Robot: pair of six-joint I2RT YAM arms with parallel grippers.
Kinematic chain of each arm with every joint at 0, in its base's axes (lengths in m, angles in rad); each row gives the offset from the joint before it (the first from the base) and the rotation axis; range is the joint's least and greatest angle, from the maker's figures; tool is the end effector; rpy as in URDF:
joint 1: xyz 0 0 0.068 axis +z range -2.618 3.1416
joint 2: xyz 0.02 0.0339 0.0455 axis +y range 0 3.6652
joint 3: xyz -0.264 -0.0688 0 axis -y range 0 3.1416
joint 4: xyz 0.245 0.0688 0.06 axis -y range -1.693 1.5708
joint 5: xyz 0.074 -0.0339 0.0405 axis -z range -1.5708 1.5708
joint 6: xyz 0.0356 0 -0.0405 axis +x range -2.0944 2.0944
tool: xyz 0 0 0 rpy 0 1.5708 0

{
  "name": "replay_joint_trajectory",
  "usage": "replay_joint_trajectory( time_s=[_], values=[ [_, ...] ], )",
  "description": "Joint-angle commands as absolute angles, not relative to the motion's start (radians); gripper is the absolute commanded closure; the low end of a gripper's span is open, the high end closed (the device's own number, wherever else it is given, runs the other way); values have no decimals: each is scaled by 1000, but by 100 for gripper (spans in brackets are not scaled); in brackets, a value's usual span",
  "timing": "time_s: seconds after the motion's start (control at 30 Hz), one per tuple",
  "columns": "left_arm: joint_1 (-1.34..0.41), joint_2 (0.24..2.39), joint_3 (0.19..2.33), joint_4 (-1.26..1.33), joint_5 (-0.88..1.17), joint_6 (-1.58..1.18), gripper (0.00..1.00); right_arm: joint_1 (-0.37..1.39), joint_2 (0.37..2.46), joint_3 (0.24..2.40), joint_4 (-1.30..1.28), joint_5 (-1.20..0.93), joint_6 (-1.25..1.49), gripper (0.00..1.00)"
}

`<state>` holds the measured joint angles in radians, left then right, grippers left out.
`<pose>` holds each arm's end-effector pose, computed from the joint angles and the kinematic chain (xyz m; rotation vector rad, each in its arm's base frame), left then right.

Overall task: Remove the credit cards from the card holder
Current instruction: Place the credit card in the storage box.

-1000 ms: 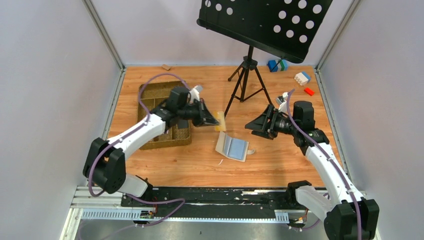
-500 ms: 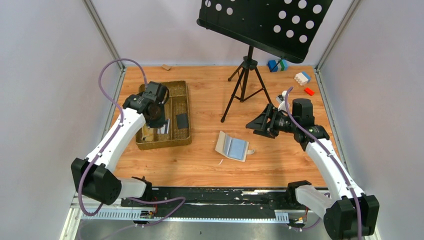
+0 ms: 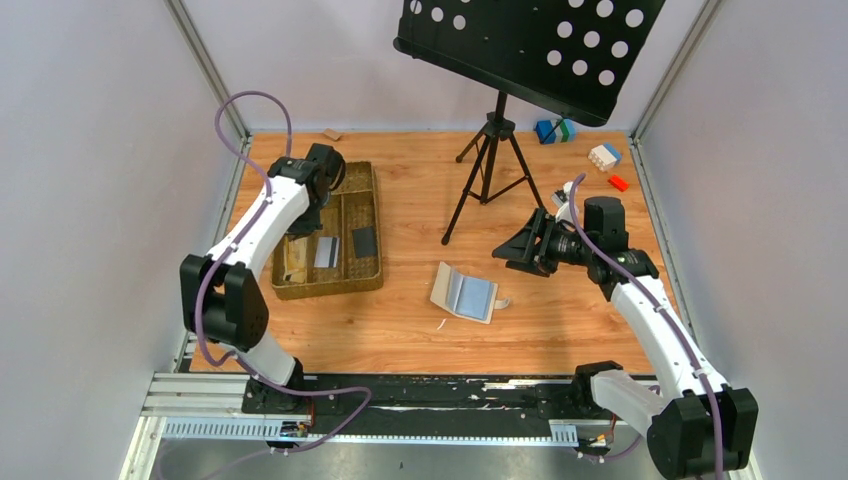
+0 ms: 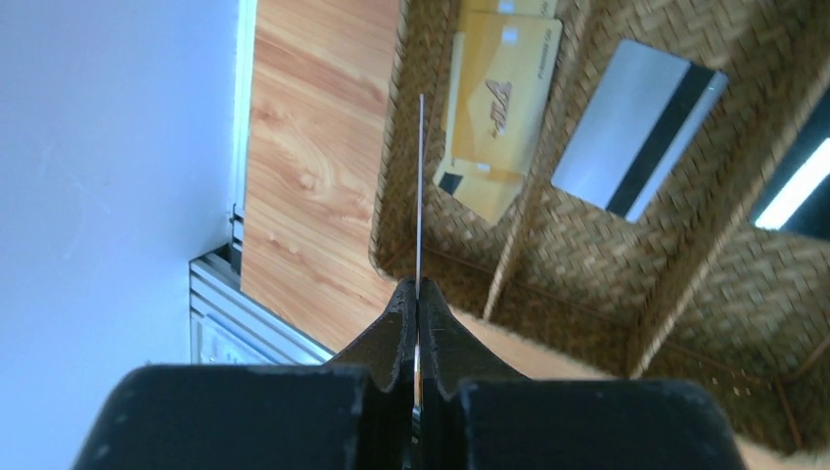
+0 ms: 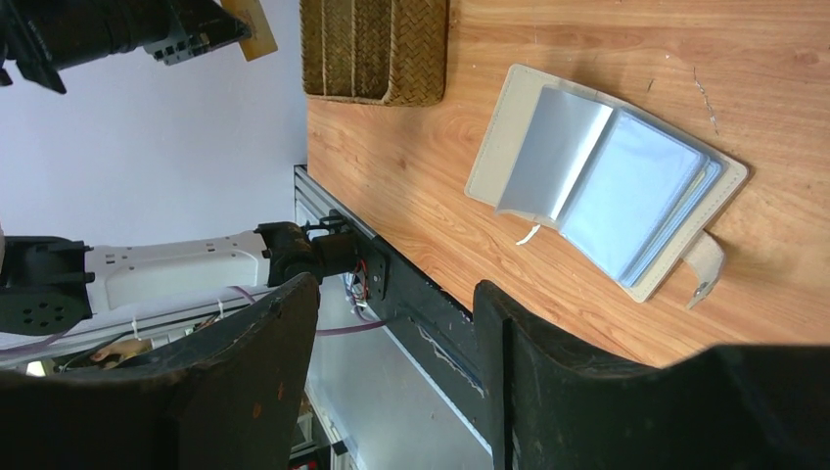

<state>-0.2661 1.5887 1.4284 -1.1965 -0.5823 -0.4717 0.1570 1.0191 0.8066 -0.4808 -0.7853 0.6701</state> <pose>0.2928 -0.0595 0.2962 -0.3588 2.6419 0.6416 0.2035 0.0577 0.2819 0.1521 2.3514 1.3134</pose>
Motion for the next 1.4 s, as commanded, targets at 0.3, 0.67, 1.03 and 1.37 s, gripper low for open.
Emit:
replay_joint_trajectory(
  time_s=[0.3, 0.67, 1.03, 1.37],
  values=[
    [-212, 1813, 1456, -1050, -578, -401, 100, 161, 1003, 864, -548, -764, 625, 41],
    [-200, 1905, 1396, -1000, -664, -381, 99, 162, 1000, 845, -541, -749, 631, 41],
    [-145, 1928, 1392, -986, -600, -364, 91, 161, 1006, 836, -530, -749, 637, 39],
    [-144, 1813, 1404, -1038, -518, -328, 54, 161, 1029, 827, -573, -707, 620, 37]
  ],
)
